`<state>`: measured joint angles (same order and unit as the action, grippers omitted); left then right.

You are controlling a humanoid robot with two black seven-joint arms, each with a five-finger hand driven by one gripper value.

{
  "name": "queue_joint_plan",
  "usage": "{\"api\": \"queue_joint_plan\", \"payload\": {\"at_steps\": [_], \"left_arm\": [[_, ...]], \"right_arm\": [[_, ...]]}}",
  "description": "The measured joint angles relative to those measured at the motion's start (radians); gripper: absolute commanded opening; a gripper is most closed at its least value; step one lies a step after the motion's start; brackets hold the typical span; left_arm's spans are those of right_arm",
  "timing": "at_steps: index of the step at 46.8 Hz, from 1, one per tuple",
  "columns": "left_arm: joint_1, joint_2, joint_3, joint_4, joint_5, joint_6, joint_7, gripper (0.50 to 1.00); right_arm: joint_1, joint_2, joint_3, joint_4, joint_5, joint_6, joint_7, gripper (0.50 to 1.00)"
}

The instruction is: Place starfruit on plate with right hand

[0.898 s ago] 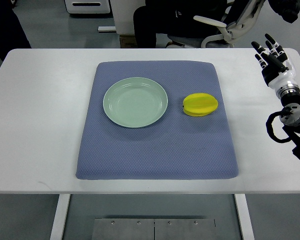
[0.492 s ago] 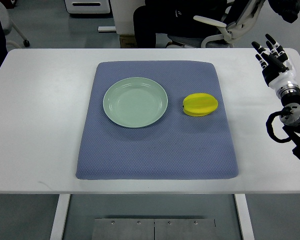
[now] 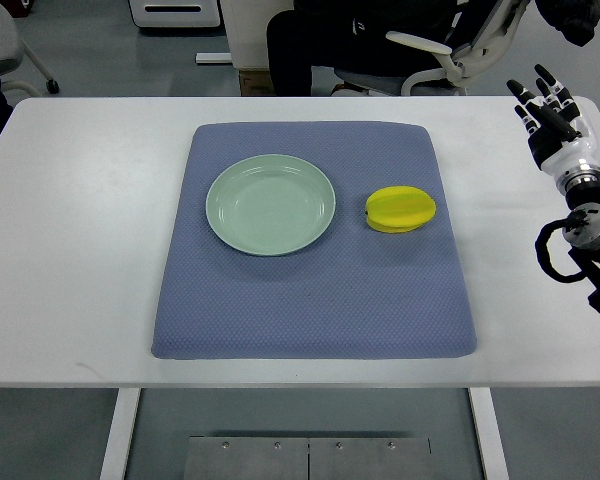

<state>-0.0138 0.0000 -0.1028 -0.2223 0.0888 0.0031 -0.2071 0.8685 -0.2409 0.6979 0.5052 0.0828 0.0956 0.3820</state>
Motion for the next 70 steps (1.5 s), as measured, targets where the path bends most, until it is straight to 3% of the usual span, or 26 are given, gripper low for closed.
{"api": "queue_joint_plan", "payload": {"at_steps": [38, 55, 62, 70], "left_arm": [[0.0, 0.0, 0.0, 0.0, 0.0, 0.0, 0.0, 1.0], [0.0, 0.0, 0.0, 0.0, 0.0, 0.0, 0.0, 1.0], [0.0, 0.0, 0.0, 0.0, 0.0, 0.0, 0.0, 1.0], [0.0, 0.0, 0.0, 0.0, 0.0, 0.0, 0.0, 1.0]], "right_arm": [[0.015, 0.038, -0.004, -0.106, 0.0, 0.005, 0.006, 1.0], [0.087, 0.04, -0.181, -0.091, -0.045, 0.021, 0.034, 1.0], [0.109, 0.031, -0.277, -0.017, -0.114, 0.022, 0.083, 1.0], [0.115, 0.013, -0.335, 0.022, -0.248, 0.023, 0.089, 1.0]]}}
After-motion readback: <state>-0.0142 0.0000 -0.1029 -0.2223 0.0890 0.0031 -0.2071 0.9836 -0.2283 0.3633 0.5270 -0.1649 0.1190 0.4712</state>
